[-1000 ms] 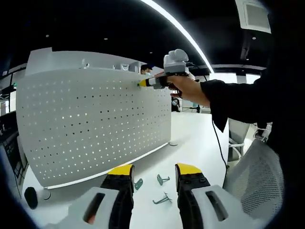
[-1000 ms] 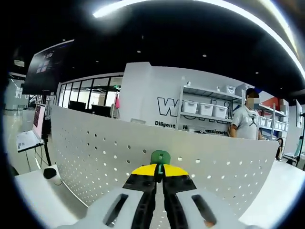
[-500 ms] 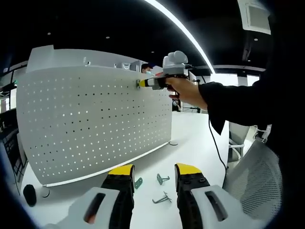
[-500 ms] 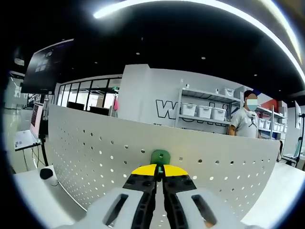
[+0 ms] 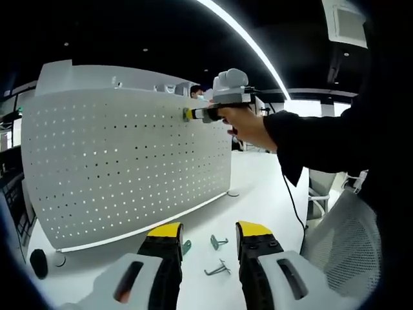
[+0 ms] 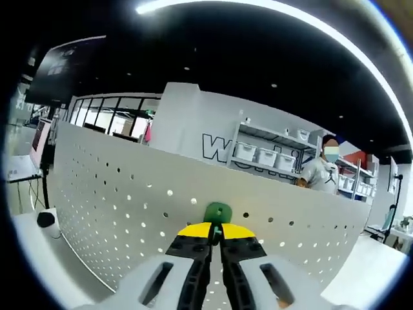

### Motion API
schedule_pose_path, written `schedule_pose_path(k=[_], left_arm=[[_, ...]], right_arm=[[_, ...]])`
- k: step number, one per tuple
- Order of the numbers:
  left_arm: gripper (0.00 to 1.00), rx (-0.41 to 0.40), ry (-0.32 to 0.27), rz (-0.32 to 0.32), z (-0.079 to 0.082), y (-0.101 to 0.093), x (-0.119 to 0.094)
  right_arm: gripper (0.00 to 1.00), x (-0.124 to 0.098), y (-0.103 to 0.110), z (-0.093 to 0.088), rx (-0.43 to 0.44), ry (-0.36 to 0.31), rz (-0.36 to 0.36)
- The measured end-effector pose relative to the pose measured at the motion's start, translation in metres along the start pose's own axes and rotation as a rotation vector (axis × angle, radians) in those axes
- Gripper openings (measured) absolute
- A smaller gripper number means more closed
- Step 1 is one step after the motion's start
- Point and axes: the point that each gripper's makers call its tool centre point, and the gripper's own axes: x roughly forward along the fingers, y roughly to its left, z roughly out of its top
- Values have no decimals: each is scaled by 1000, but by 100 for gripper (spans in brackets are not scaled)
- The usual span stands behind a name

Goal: Insert the hook assembly into the mounting plate slot until the hook locks in place.

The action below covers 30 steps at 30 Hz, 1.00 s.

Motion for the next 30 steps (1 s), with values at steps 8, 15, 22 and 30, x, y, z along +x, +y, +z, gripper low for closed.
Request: schedule_pose_path(k=[8, 15, 22, 30], left_arm=[[34, 3, -6, 1, 2, 1, 0], [34, -7, -3, -5, 1, 0, 0], [34, 3, 23, -19, -5, -4, 3], [33, 4, 46, -32, -11, -7, 5]], right_arm=[[8, -8, -3, -9, 32, 14, 20], [11, -38, -11, -33, 57, 47, 21], [12, -86, -15, -67, 127, 90, 29], [12, -143, 20, -116, 165, 182, 113]])
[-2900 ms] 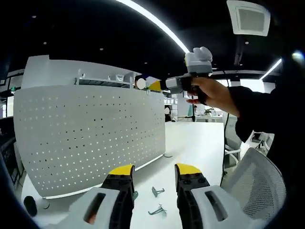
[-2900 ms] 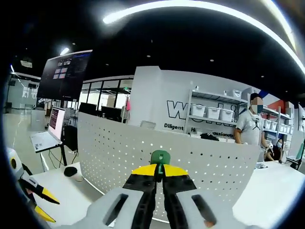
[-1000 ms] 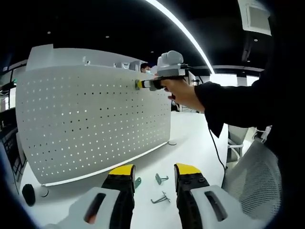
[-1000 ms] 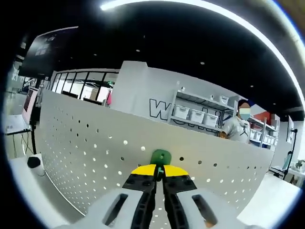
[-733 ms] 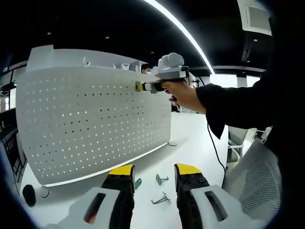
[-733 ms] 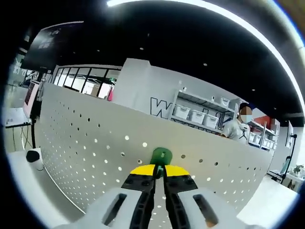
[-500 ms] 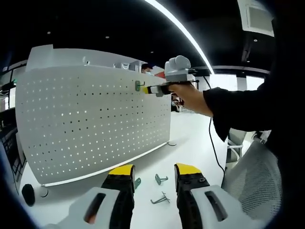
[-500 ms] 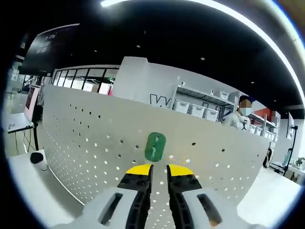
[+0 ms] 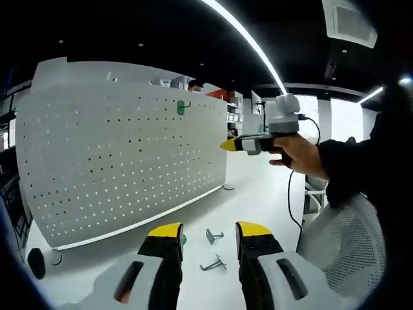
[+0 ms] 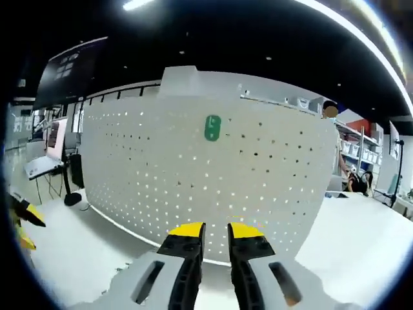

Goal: Insert the hook assembly into the mounting plate slot until the hook locks in place.

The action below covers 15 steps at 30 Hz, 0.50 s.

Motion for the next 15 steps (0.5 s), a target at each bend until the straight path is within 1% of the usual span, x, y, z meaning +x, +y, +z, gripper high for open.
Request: schedule_pose_path(k=[2, 3, 4, 7, 9, 10, 12, 13, 14, 15], left_arm=[[33, 1, 5, -5, -1, -1, 1], [33, 2, 8, -7, -2, -2, 1], [33, 4, 12, -9, -3, -3, 1], [33, 3, 19, -10, -5, -3, 1], [33, -2, 20, -7, -5, -1, 0], [33, -6, 17, -3, -4, 0, -1], [33, -13, 10, 2, -3, 3, -2], [34, -15, 5, 6, -2, 4, -4], [34, -17, 1, 9, -1, 5, -5], [34, -19, -9, 12, 2, 6, -6]], right_arm=[[12, -2, 10, -13, -10, 21, 30], [12, -1, 16, -22, -21, 43, 52], [12, -2, 20, -26, -23, 49, 58], [12, -1, 38, -37, -26, 82, 106], [12, 0, 48, -45, -45, 107, 139], [13, 0, 58, -52, -56, 136, 170], [14, -2, 72, -62, -70, 173, 215], [15, -4, 82, -70, -87, 205, 253], [16, -6, 88, -77, -96, 230, 273], [16, -6, 98, -83, -115, 251, 312]])
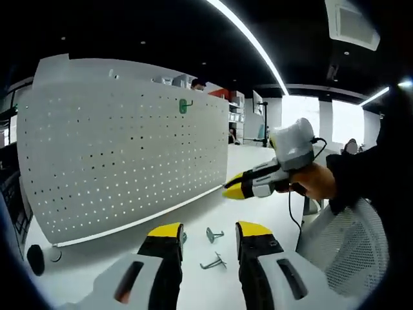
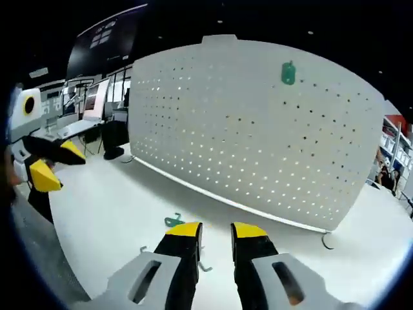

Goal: Insert the hook assembly into the mounting plate slot until the hook locks in place.

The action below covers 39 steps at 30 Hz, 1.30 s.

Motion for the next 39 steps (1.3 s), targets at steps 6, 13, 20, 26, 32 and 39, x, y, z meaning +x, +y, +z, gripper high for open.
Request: schedule_pose_path(k=[6, 13, 20, 26, 32, 39], left_arm=[[34, -14, -16, 4, 3, 2, -1], [34, -12, -10, 5, 2, 3, -1], [34, 1, -3, 23, 0, 6, -2], [34, -3, -9, 29, 1, 7, -3], [34, 3, 0, 30, 0, 7, -3], [34, -3, 9, 25, -2, 6, -2]], right_arm=[[16, 10, 39, -17, -31, 73, 126], [17, 15, 58, -31, -34, 128, 196], [17, 15, 70, -32, -39, 135, 245], [22, 15, 84, -38, -71, 148, 314], [31, 19, 94, -49, -146, 172, 374], [38, 24, 97, -63, -157, 208, 443]])
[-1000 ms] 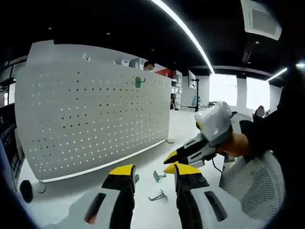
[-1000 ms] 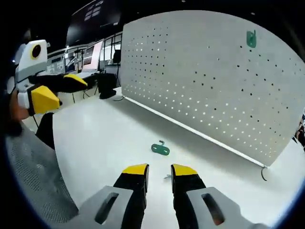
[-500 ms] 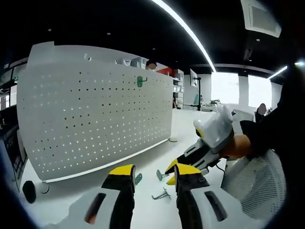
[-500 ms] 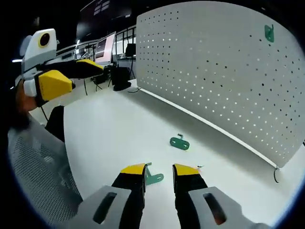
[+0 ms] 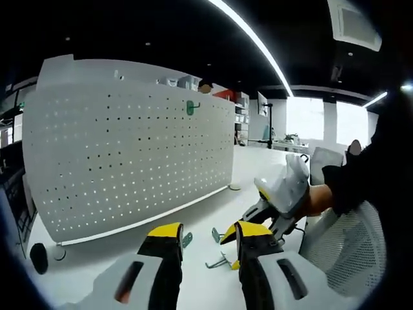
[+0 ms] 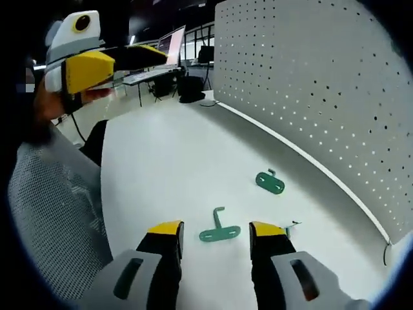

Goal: Insert the hook assembly into the mounting plate slot until the hook locks in place.

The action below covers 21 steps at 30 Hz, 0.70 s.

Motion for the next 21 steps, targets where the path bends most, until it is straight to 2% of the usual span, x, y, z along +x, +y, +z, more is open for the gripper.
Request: schedule_pose_path(k=[4, 11, 21], left_arm=[[33, 7, 12, -9, -2, -2, 1], [33, 6, 19, -9, -4, -2, 1], [33, 4, 21, -3, -5, -1, 1]], right_arm=[[39, 8, 6, -6, -31, 30, 42], [36, 19, 6, -11, -103, 73, 48], [32, 23, 3, -17, -72, 81, 61]])
